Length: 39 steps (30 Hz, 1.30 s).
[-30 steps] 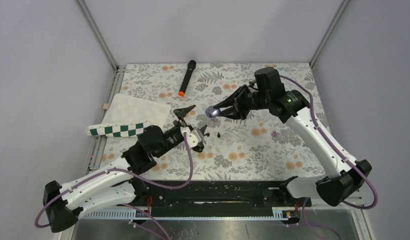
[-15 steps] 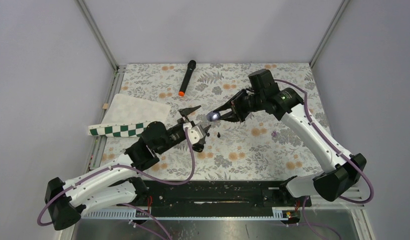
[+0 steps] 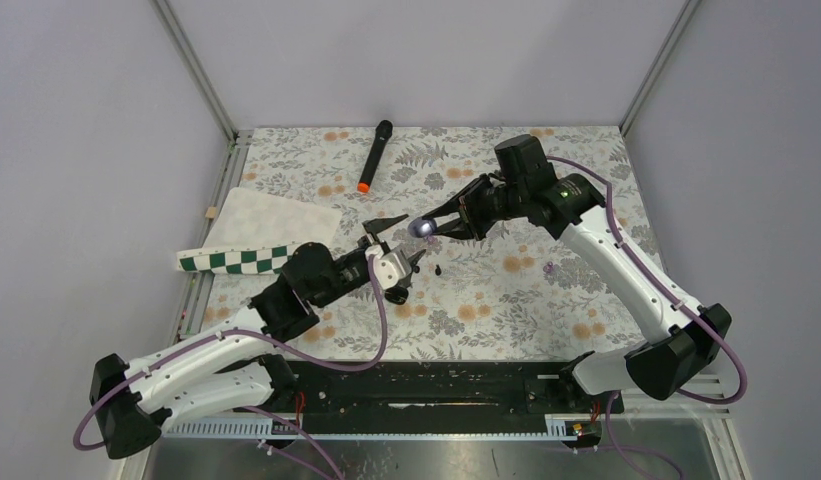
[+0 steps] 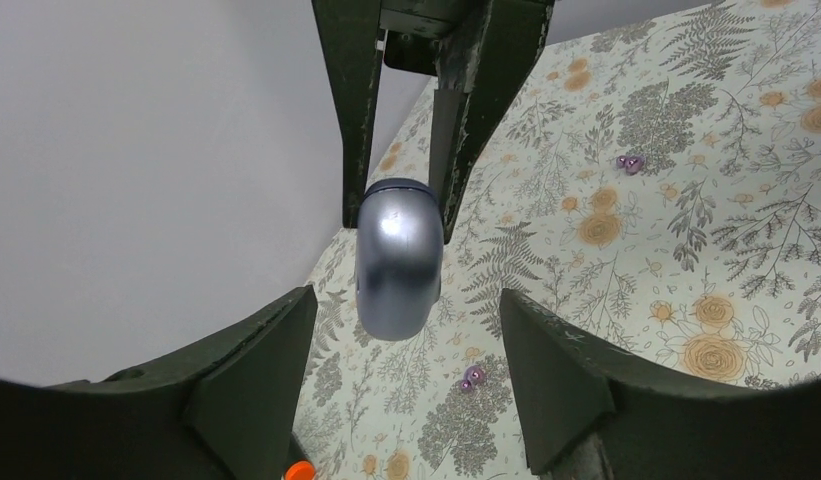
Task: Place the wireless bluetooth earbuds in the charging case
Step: Pick up the plastic bottle from the center of the board.
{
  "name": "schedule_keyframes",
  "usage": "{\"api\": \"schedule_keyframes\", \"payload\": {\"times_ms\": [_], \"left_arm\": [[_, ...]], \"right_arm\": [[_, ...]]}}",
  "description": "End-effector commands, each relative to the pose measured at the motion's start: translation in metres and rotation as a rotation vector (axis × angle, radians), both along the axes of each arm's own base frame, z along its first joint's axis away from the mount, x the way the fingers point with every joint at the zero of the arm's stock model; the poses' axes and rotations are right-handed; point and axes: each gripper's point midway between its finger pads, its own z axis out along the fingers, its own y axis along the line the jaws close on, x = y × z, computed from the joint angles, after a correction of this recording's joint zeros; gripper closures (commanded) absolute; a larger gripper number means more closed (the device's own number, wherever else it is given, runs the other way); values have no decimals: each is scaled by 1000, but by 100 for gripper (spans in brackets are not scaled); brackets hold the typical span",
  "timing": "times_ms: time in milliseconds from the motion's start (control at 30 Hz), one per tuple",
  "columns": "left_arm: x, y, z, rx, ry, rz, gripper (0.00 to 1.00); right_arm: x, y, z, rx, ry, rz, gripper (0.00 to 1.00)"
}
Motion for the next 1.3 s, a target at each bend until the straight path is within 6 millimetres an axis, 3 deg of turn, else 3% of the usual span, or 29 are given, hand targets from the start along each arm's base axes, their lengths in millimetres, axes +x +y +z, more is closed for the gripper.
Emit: {"api": "schedule_keyframes", "payload": {"times_ms": [0, 367, 633, 833, 933, 1067, 1267], "left_arm": [[-4, -5, 37, -84, -57, -27, 34], [1, -3, 41, -113, -66, 7, 46], [3, -4, 43, -117, -67, 17, 62], [5, -2, 42, -110, -68, 30, 61], [6, -2, 42, -107, -67, 34, 71], [8, -2, 42, -91, -58, 46, 100], [10, 3, 44, -108, -42, 75, 100]], "right_arm": [[4, 8, 19, 37, -43, -4, 100], [3, 12, 18, 49, -42, 7, 100], [1, 14, 19, 60, -39, 10, 100], [1, 16, 21, 72, -47, 14, 100], [1, 17, 22, 79, -49, 17, 100], [0, 17, 22, 82, -52, 21, 100], [0, 18, 14, 82, -44, 23, 100]]}}
